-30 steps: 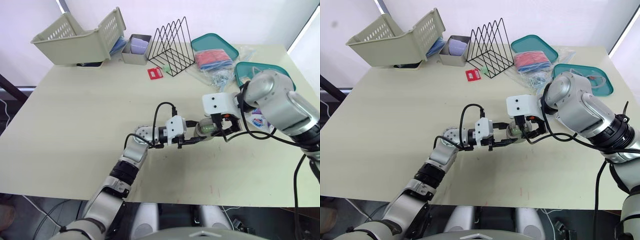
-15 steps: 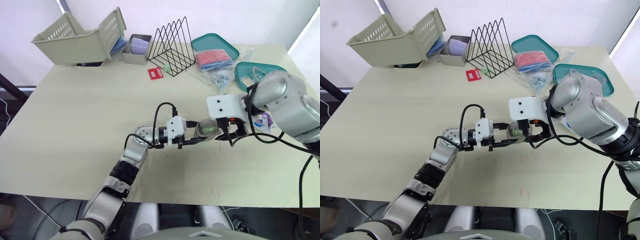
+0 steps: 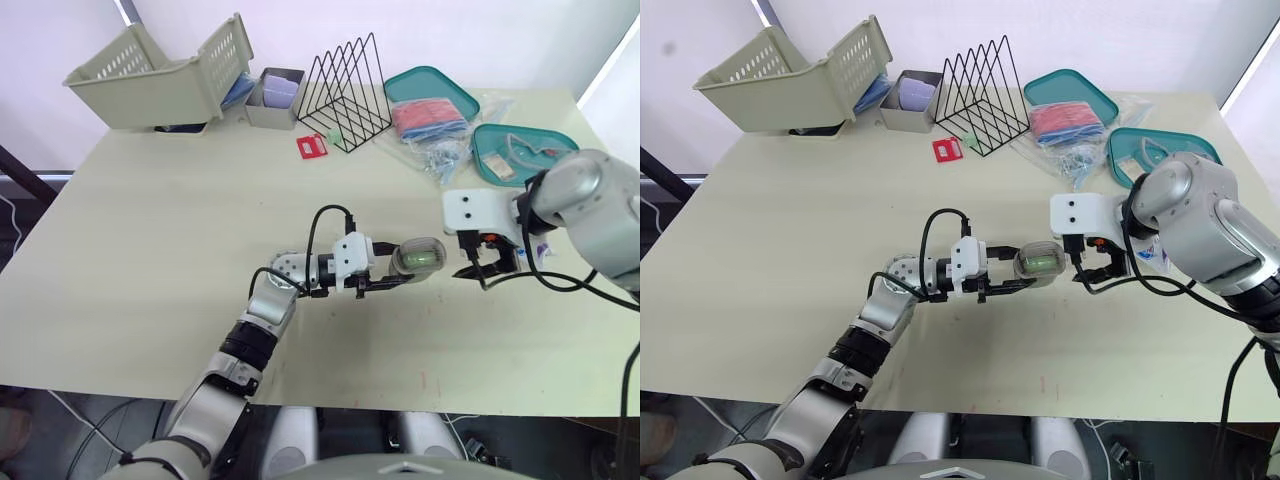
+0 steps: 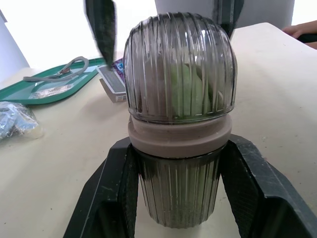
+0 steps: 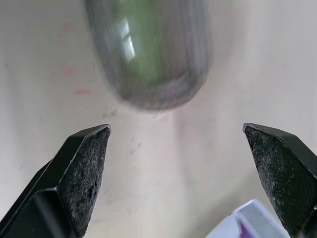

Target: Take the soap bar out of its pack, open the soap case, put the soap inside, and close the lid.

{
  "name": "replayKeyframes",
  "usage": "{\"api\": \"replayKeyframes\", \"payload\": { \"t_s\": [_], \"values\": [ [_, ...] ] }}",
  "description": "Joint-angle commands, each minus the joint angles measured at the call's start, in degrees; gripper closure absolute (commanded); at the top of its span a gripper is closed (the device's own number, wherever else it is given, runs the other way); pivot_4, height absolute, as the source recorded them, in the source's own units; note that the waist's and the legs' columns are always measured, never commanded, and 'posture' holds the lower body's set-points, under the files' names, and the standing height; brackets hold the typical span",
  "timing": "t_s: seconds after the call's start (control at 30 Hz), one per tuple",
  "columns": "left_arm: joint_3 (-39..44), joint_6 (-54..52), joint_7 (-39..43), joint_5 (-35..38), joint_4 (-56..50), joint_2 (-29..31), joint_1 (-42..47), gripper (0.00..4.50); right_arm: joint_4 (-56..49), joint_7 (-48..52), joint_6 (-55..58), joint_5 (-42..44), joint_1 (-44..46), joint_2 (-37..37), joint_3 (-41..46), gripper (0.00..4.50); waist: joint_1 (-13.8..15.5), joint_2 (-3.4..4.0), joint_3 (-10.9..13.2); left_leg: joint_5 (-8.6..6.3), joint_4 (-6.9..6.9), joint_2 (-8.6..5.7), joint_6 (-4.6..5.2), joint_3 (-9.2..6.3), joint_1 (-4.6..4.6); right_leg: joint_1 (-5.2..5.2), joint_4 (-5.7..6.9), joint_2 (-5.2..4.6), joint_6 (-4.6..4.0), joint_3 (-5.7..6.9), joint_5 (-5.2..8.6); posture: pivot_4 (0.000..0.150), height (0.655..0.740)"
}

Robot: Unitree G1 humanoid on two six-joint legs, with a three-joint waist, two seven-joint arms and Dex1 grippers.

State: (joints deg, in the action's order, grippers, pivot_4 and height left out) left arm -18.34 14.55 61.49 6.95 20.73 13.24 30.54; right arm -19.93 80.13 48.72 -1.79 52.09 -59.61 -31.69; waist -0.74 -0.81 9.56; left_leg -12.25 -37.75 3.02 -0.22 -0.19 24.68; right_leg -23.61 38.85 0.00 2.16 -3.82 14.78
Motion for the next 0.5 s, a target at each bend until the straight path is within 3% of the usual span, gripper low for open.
{"api": "replayKeyframes", "payload": {
  "t_s": [0.03, 0.07, 0.13, 0.27, 0.5],
  "values": [
    [-1.71, -1.13, 1.23, -1.02, 0.82, 0.07, -0.9, 2.65, 0.12, -0.05, -1.67, -0.39, 0.46, -0.36, 2.08, 1.46, -0.03, 0.0, 0.0, 0.0, 0.0, 0.0, 0.0, 0.0, 0.0, 0.0, 0.0, 0.0, 0.0, 0.0, 0.0, 0.15, 0.74],
    [-1.71, -1.17, 1.23, -1.03, 0.81, 0.06, -0.89, 2.65, 0.09, -0.02, -1.74, -0.37, 0.42, -0.27, 2.02, 2.05, -0.01, 0.0, 0.0, 0.0, 0.0, 0.0, 0.0, -0.01, -0.02, 0.0, 0.02, 0.01, 0.01, 0.0, 0.0, 0.15, 0.74],
    [-1.69, -1.27, 1.2, -1.06, 0.76, 0.07, -0.89, 2.65, -0.49, 0.13, -1.35, 0.08, 0.46, 0.1, 2.06, 2.45, -0.02, 0.0, 0.0, 0.0, 0.0, 0.0, 0.0, -0.01, -0.02, 0.0, 0.01, 0.0, 0.05, 0.01, 0.03, 0.15, 0.74],
    [-1.61, -1.45, 1.05, -1.08, 0.55, 0.15, -1.04, 2.65, -0.99, 0.83, -1.59, 0.54, 0.9, 0.36, 2.2, 4.26, 0.02, 0.0, 0.0, 0.0, 0.0, 0.0, 0.0, -0.02, -0.01, 0.0, 0.01, 0.0, 0.03, 0.01, 0.02, 0.15, 0.74],
    [-1.55, -1.53, 0.88, -1.17, 0.69, 0.12, -0.88, 2.65, -1.07, 1.52, -3.12, 0.08, 0.52, -0.01, 2.25, 4.26, 0.01, 0.0, 0.0, 0.0, 0.0, 0.0, 0.0, -0.02, -0.01, 0.01, 0.01, 0.0, 0.02, 0.01, 0.01, 0.15, 0.74]
  ]
}}
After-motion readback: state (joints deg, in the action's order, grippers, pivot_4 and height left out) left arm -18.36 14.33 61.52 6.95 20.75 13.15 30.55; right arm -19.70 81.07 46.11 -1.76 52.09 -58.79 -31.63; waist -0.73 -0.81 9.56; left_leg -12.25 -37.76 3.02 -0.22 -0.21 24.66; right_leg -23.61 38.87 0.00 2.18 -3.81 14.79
